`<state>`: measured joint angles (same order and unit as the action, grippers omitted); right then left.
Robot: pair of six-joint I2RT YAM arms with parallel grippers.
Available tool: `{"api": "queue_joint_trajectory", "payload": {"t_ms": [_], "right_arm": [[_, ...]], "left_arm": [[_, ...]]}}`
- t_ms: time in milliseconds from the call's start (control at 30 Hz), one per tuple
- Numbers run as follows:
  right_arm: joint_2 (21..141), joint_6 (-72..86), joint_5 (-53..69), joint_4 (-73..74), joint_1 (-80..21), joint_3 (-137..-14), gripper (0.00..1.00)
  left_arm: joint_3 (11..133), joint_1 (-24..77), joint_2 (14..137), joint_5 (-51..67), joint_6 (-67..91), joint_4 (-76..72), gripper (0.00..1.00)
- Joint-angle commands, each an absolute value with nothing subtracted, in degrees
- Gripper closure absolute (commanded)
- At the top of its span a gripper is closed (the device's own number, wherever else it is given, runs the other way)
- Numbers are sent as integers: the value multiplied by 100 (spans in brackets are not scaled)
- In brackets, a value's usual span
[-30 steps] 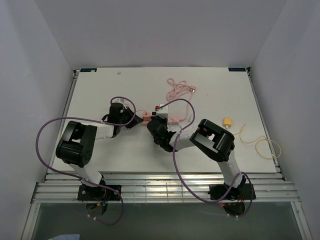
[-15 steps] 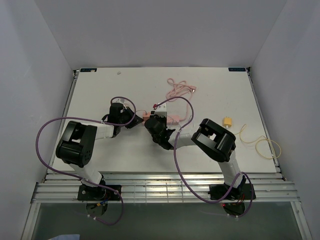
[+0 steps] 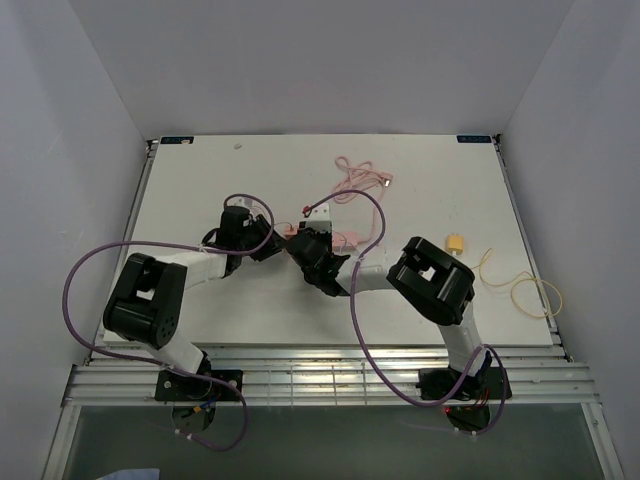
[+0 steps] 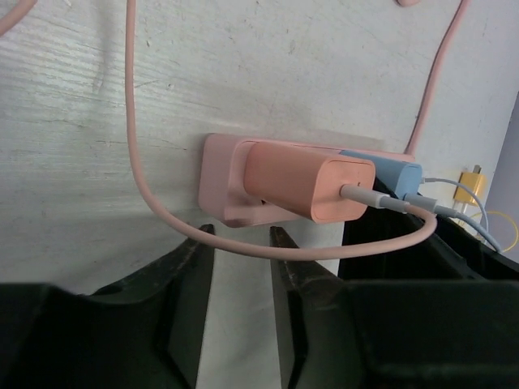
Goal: Insert the plug
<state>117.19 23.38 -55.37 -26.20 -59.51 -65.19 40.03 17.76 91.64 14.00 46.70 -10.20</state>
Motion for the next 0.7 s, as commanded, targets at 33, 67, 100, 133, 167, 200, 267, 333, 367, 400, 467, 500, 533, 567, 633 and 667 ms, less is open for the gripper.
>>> {"api": "queue_joint_trajectory", "payload": {"t_ms": [33, 67, 100, 133, 167, 200, 267, 333, 367, 400, 467, 500, 533, 567, 633, 667], "right_arm": [[11663, 2496, -4561, -1960, -6293, -6557, 61], [11593, 2496, -4596, -1969, -6302, -6557, 58], [11567, 2505, -4614, -1969, -6293, -6565, 56], [11540, 2514, -4658, -1969, -6302, -6565, 54], [11514, 2522, -4684, -1969, -6293, -6557, 50], [11444, 2531, -4711, -1969, -6293, -6548, 47], [11382, 2549, -4764, -1960, -6293, -6530, 40], [11286, 2566, -4790, -1960, -6293, -6495, 37], [11250, 2566, -4799, -1960, -6293, -6486, 36], [11189, 2558, -4825, -1960, -6293, -6495, 35], [11127, 2549, -4852, -1951, -6302, -6478, 32], [11049, 2549, -4860, -1942, -6310, -6460, 31], [11004, 2540, -4869, -1925, -6319, -6451, 28], [10969, 2540, -4878, -1864, -6328, -6442, 26], [10837, 2531, -4895, -1767, -6372, -6434, 23], [10802, 2514, -4904, -1714, -6381, -6460, 19]], "left_arm": [[4149, 1775, 8658, 1231, 4579, -782, 51], [4131, 1775, 8622, 1222, 4579, -747, 49], [4105, 1775, 8579, 1222, 4588, -747, 46], [4087, 1775, 8482, 1230, 4597, -747, 40], [4070, 1775, 8429, 1239, 4597, -721, 36], [4052, 1784, 8385, 1239, 4605, -695, 33], [4043, 1784, 8228, 1239, 4597, -607, 25], [4017, 1793, 8104, 1231, 4597, -545, 19], [4008, 1793, 7982, 1213, 4588, -501, 15], [3990, 1793, 7928, 1213, 4579, -475, 14], [3990, 1802, 7771, 1213, 4553, -361, 12], [3999, 1810, 7726, 1204, 4544, -317, 8], [4008, 1811, 7682, 1204, 4518, -282, 5], [4017, 1811, 7638, 1204, 4509, -194, 2], [4043, 1828, 7515, 1178, 4474, -97, 2], [4052, 1819, 7489, 1178, 4474, -36, 2]]}}
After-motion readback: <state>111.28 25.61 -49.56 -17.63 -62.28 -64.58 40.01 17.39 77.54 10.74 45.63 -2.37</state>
